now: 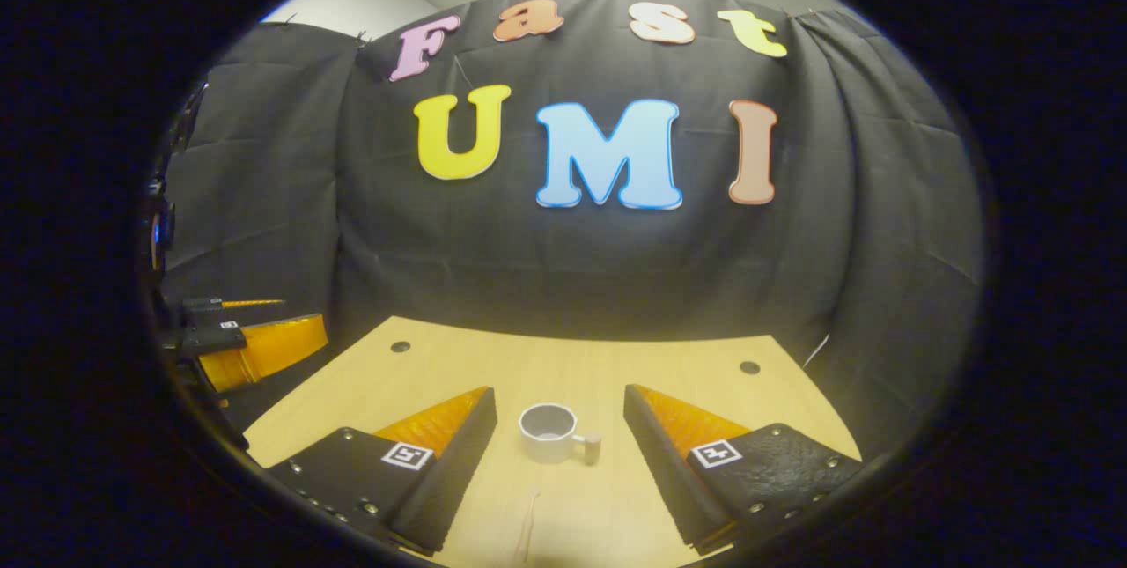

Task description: Put the toothbrush and toothpaste on the desktop into the cup, then pick up the cup and place it on the coaster on the desktop.

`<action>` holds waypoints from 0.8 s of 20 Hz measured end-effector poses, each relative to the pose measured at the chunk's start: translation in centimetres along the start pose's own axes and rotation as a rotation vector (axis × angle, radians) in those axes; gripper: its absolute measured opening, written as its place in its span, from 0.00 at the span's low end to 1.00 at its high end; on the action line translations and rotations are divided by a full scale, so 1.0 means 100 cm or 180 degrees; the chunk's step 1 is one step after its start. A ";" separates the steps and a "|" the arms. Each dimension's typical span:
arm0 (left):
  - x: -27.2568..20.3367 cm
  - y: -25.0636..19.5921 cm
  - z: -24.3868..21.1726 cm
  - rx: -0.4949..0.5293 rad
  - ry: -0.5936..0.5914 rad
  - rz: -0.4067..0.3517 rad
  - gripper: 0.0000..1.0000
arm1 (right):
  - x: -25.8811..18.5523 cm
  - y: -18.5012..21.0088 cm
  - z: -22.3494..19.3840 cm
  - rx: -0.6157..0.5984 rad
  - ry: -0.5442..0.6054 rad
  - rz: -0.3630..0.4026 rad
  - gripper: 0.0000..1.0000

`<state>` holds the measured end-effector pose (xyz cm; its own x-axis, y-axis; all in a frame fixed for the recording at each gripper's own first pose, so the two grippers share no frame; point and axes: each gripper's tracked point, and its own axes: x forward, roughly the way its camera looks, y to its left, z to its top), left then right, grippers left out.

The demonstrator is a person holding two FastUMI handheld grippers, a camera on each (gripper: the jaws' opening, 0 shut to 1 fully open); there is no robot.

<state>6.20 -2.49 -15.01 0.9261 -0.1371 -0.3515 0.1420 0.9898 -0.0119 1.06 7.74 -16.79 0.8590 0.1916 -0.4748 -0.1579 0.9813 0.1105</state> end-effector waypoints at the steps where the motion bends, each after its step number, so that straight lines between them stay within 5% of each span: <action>1: 0.004 -0.001 -0.009 -0.0022 0.0072 -0.0017 0.97 | 0.003 0.000 -0.011 0.0031 0.0109 0.0002 0.91; 16: 0.048 0.004 -0.185 -0.0119 0.1365 -0.0067 0.97 | 0.035 0.011 -0.163 0.0133 0.1708 0.0104 0.92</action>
<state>4.26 -2.03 -34.00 0.6928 -0.1365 -0.7081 0.1392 0.9888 -0.0544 -4.06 9.84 -32.51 0.4826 0.2161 -0.8488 -0.1515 0.9751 0.1621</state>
